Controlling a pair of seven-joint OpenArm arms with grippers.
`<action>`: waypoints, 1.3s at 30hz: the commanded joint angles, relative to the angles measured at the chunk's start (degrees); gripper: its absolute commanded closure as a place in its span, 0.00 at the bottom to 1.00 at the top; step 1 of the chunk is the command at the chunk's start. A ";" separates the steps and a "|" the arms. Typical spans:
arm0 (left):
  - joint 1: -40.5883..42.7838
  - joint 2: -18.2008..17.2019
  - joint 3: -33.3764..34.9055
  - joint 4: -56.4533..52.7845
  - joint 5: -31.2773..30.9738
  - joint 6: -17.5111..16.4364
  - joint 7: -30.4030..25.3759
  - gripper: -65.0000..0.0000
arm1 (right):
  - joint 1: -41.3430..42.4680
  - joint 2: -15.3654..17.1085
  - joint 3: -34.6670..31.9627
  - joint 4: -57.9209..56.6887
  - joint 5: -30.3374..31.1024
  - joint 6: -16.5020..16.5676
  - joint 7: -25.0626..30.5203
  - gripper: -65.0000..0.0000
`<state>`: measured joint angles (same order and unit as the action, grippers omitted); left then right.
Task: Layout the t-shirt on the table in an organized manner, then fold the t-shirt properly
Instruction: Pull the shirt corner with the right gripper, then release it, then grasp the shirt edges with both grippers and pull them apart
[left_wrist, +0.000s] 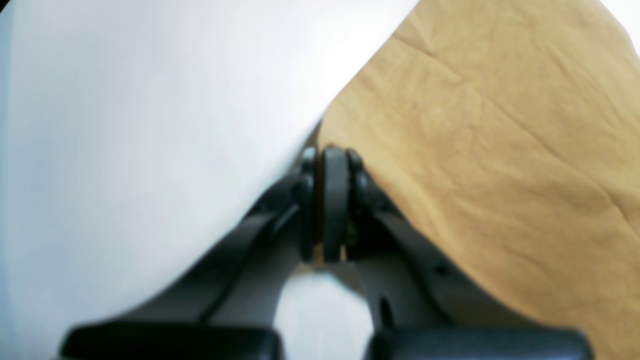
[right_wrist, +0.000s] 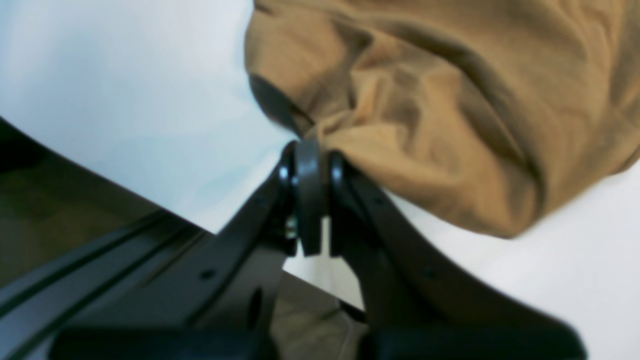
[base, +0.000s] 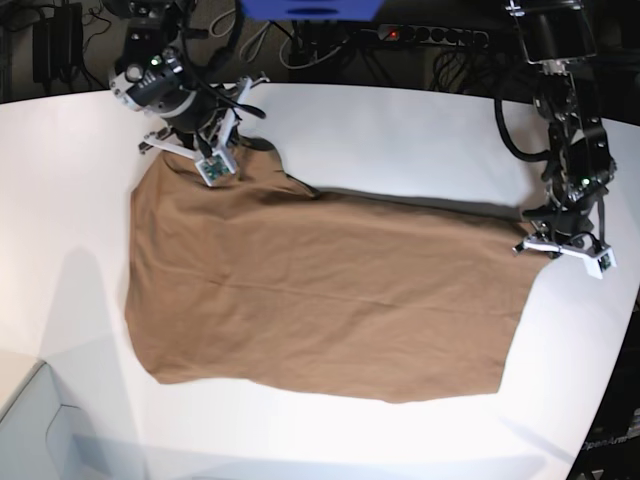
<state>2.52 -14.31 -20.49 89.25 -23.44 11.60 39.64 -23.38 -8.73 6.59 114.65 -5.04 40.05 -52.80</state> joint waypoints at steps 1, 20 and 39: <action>-0.63 -0.95 -0.21 1.08 0.10 -0.03 -1.26 1.00 | -0.67 -0.27 -0.04 1.00 1.57 -0.05 0.71 1.00; 1.74 -3.06 -0.21 5.47 0.19 -0.03 -1.18 0.99 | -3.39 -0.27 8.49 1.26 1.57 -0.05 0.88 0.62; 8.42 -2.62 -3.99 13.91 0.19 -0.03 -1.18 0.57 | 5.66 -0.27 27.30 1.00 1.83 -0.05 6.95 0.62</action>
<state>11.60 -16.19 -24.21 102.10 -23.40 11.38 40.07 -17.72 -9.08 33.93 114.61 -4.03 40.03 -46.87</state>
